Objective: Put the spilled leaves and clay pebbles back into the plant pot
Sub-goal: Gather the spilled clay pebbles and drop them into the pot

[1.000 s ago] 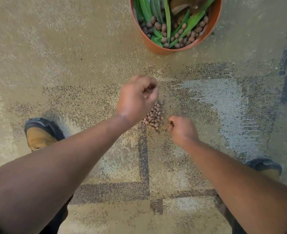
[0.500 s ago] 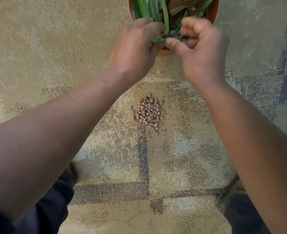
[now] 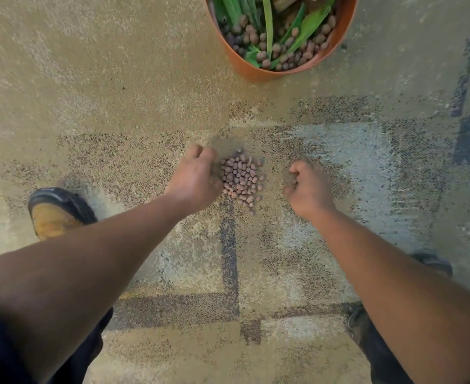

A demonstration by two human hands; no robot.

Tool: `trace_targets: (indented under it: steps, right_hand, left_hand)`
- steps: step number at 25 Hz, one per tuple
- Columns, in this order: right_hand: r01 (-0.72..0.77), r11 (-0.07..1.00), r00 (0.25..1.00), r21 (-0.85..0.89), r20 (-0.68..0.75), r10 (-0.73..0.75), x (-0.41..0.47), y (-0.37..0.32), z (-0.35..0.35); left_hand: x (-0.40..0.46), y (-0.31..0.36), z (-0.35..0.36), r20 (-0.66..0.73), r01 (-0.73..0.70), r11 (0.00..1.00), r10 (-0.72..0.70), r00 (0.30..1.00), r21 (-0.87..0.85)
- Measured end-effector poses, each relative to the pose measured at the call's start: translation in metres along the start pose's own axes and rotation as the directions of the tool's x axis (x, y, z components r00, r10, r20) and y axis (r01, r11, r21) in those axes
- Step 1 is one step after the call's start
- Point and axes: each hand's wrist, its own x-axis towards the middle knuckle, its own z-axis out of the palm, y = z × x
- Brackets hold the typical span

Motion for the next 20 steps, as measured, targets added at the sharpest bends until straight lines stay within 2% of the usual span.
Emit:
trace_targets:
  steps: [2, 4, 6, 8, 11, 16, 20]
  right_hand:
    - [0.038, 0.999, 0.994, -0.008, -0.100, -0.038, 0.003, 0.005, 0.011]
    - [0.058, 0.998, 0.988, 0.020, -0.142, -0.055, 0.003, 0.007, 0.019]
    - [0.060, 0.994, 0.995, 0.095, -0.083, -0.053, -0.005, 0.003, 0.026]
    - [0.042, 0.986, 0.998, 0.158, 0.038, -0.049, -0.017, -0.005, 0.035]
    - [-0.129, 0.946, 0.982, 0.296, 0.170, 0.081, -0.033, -0.014, 0.052]
    - [-0.183, 0.930, 0.983, 0.318, 0.042, 0.178, -0.046, -0.034, 0.075]
    - [-0.221, 0.921, 0.973, 0.321, 0.008, 0.231, -0.049, -0.044, 0.084]
  left_hand:
    - [-0.007, -0.010, 0.008, 0.094, 0.012, 1.000, -0.013, 0.995, 0.014]
    - [-0.011, -0.012, 0.013, 0.094, 0.010, 1.000, -0.012, 0.995, 0.028]
    - [-0.011, -0.012, 0.017, 0.067, -0.010, 0.999, 0.007, 0.998, 0.050]
    - [-0.010, -0.012, 0.018, 0.058, -0.016, 0.999, 0.013, 0.998, 0.051]
    - [-0.010, -0.011, 0.019, 0.047, -0.013, 0.998, 0.010, 0.999, 0.054]
    - [-0.014, -0.006, 0.024, 0.016, 0.005, 1.000, -0.005, 1.000, 0.007]
    - [-0.017, -0.006, 0.026, -0.040, 0.041, 0.995, -0.044, 0.998, -0.087]
